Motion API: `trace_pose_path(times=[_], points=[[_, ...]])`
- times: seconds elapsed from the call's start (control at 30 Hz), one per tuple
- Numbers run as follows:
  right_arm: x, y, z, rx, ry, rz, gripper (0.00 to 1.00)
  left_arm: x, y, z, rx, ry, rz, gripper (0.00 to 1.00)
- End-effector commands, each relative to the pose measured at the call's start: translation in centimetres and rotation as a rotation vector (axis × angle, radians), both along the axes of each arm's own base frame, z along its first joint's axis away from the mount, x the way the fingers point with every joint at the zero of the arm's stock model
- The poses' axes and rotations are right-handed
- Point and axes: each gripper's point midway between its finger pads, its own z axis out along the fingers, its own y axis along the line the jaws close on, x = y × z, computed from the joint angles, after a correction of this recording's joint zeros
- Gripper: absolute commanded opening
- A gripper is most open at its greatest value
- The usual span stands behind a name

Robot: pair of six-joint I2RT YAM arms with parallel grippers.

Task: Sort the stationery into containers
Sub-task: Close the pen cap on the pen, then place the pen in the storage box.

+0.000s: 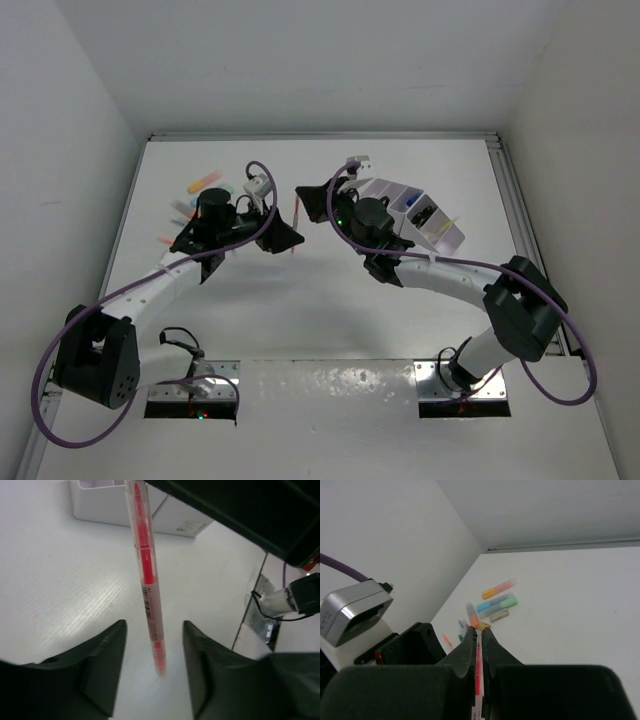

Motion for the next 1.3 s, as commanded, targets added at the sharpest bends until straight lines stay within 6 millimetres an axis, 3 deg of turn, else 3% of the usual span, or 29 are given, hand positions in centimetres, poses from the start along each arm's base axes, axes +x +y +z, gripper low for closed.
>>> trace_pose_path(times=[0.0,0.13,0.17,0.27,0.47,0.67,0.87,0.97,1.07,1.1,1.17,1.27], points=[[-0.6,0.2,5.4,0.137,-0.081,0.017,0.00,1.1,0.0,0.9,-0.007,-0.060,0.035,0.42],[-1.0,0.3,4.7,0.142,-0.066,0.029,0.00,2.0,0.2,1.9,-0.024,-0.079,0.070,0.13],[-1.2,0.5,3.9,0.132,-0.052,0.038,0.00,2.2,0.3,2.4,-0.031,-0.088,0.079,0.00],[-1.4,0.4,2.4,0.087,-0.043,0.032,0.00,2.7,0.5,3.4,-0.042,-0.116,0.095,0.00],[-3.8,1.3,-4.7,-0.065,0.043,0.099,0.00,4.3,1.0,7.4,-0.085,-0.244,0.100,0.00],[-5.3,0.8,-8.5,-0.116,0.093,0.099,0.00,4.7,1.8,8.0,-0.087,-0.268,0.108,0.00],[-5.6,1.2,-8.8,-0.163,0.069,0.124,0.00,4.4,1.6,7.8,-0.075,-0.285,0.092,0.00],[-4.8,0.5,-6.8,-0.134,0.030,0.099,0.00,3.9,1.7,6.7,-0.040,-0.272,0.074,0.00],[-3.7,-1.0,-4.8,-0.141,-0.009,0.056,0.12,3.5,1.8,5.9,-0.025,-0.252,0.065,0.00],[-3.2,-1.8,-4.4,-0.163,-0.023,0.033,0.25,3.2,1.7,5.7,-0.022,-0.247,0.058,0.00],[-2.3,-3.8,-3.0,-0.176,-0.043,-0.016,0.37,3.1,1.8,5.2,-0.008,-0.247,0.057,0.00],[-1.9,-4.8,0.0,-0.177,-0.089,0.002,0.46,2.7,1.9,4.3,0.015,-0.242,0.055,0.00]])
